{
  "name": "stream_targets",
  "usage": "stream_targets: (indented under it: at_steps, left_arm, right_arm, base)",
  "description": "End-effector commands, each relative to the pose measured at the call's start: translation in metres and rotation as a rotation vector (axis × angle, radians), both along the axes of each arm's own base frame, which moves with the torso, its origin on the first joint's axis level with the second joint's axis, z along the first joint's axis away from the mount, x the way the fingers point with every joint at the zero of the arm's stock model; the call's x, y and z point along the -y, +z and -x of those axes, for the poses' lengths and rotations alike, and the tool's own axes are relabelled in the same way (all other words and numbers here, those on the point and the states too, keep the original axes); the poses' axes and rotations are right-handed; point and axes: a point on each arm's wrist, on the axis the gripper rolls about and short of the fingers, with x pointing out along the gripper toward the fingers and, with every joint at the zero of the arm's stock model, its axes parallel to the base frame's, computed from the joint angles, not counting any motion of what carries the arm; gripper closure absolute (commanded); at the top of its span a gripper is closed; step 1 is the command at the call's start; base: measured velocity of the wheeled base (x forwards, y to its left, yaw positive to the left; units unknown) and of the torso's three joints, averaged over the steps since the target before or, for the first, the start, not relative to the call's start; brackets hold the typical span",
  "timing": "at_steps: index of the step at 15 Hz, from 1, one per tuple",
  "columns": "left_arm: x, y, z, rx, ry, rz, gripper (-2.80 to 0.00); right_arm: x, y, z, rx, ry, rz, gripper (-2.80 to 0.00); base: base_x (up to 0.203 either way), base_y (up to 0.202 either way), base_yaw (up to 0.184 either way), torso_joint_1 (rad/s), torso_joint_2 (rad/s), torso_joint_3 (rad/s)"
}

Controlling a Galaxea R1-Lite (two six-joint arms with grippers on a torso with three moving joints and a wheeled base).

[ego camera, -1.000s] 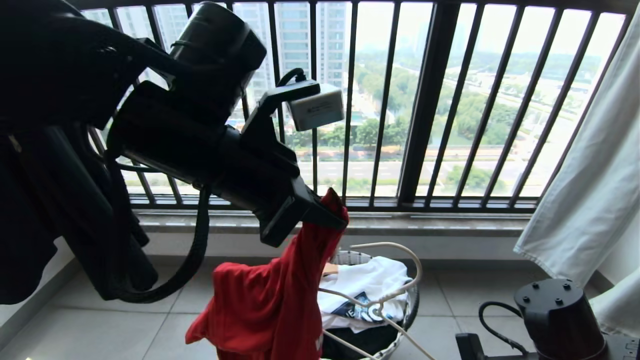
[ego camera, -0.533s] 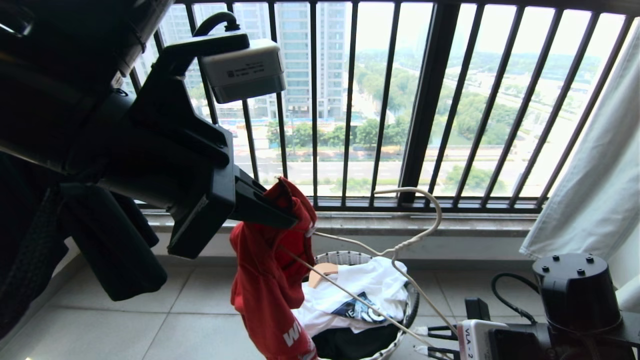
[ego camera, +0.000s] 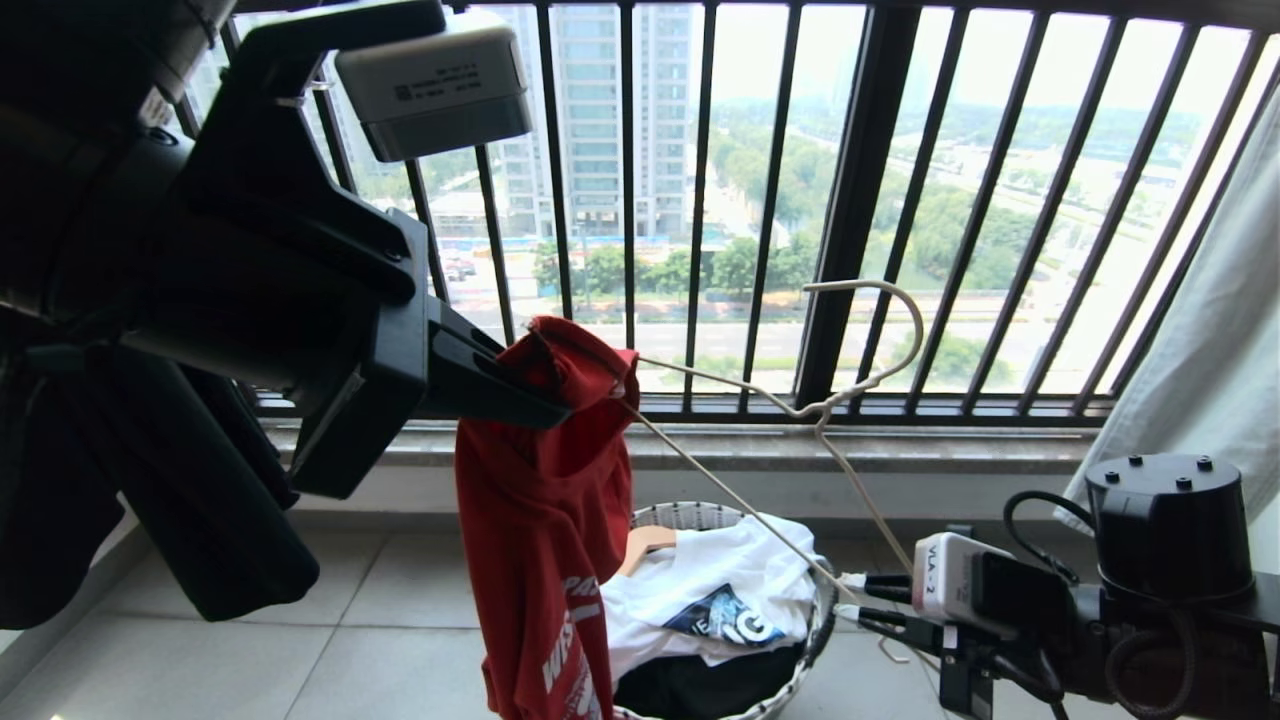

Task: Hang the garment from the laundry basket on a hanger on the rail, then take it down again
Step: Hang the clothes on the clothes rack

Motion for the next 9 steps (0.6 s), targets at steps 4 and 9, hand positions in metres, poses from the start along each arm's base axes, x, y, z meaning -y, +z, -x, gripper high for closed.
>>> stream_targets:
  at_steps: [4,9]
  left_arm:
    - [0.002,-0.006,-0.011,0.053,0.17,-0.11,0.0]
    - [0.004,-0.003,-0.026,0.149,0.371,-0.166,0.0]
  right_arm:
    - [0.01,0.003,0.0,0.018,-0.036,-0.002,0.0]
    - [0.011,0.005,0.001,0.03,-0.039,-0.004,0.0]
  base:
    - [0.0,0.0,0.0,0.0,0.0,0.0]
    - [0.0,0.0,0.0,0.0,0.0,0.0]
